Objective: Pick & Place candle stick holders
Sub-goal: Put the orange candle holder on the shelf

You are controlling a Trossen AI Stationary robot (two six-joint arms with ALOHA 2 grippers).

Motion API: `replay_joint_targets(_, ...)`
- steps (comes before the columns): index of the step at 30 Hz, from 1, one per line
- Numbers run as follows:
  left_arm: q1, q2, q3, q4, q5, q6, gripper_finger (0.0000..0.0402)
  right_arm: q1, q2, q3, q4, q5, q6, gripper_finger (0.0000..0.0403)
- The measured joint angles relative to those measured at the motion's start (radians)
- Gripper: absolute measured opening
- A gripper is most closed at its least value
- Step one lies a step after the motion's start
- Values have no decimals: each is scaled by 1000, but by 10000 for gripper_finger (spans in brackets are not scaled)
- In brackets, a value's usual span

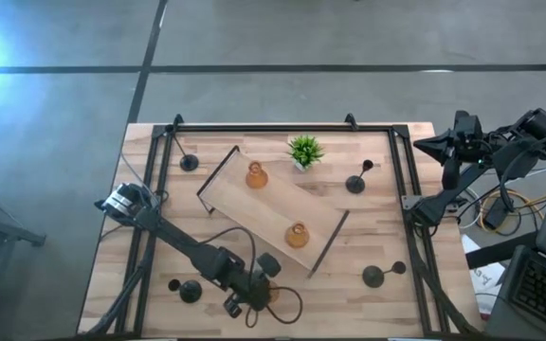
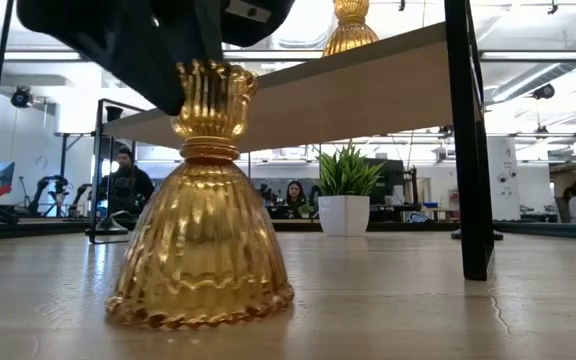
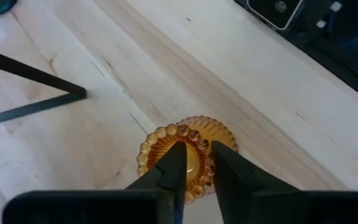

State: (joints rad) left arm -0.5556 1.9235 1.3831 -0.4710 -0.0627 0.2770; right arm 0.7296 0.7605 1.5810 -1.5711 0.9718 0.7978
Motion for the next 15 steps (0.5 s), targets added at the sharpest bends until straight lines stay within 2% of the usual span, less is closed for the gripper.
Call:
replay_joint_targets(6,0,46,-1,-5,-39,-70,49,0,0,0,0,0,2,8)
replay_joint_targets(15,0,47,5,-9,-77,-119,37,0,0,0,0,0,-4,8)
